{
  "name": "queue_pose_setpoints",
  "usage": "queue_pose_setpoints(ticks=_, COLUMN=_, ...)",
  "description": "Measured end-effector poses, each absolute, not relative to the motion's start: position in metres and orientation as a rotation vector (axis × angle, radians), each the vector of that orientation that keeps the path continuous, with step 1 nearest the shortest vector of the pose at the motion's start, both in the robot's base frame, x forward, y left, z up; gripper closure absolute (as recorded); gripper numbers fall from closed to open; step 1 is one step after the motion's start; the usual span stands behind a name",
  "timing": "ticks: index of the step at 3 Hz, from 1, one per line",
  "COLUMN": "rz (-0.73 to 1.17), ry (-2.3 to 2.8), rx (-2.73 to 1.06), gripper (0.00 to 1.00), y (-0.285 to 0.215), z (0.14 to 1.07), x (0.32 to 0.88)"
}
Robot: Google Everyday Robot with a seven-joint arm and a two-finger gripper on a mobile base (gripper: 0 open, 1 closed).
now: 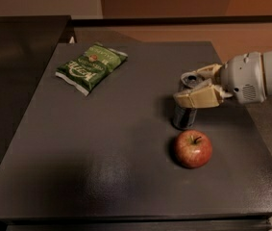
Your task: Move redbull can near apple
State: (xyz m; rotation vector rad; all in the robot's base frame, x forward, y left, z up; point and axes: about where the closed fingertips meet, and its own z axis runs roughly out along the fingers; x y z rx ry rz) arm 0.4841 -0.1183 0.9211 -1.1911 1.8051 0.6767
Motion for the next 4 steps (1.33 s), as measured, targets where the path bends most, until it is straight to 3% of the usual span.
queue_pose_setpoints(ticks=2, rz=0.667, ry=1.755, rx=-1.203, gripper=0.12, y=-0.1172, z=0.9197, x=0.4795)
queue_pose_setpoints(ticks=3, rz=0.668, ry=1.753, rx=-1.207, gripper=0.0, y=-0.1152, z=0.92, x=0.4791)
queue_pose_setpoints(ticks=4, rz=0.668, ry=1.753, rx=-1.207, gripper=0.0, y=-0.1151, z=0.92, x=0.4791)
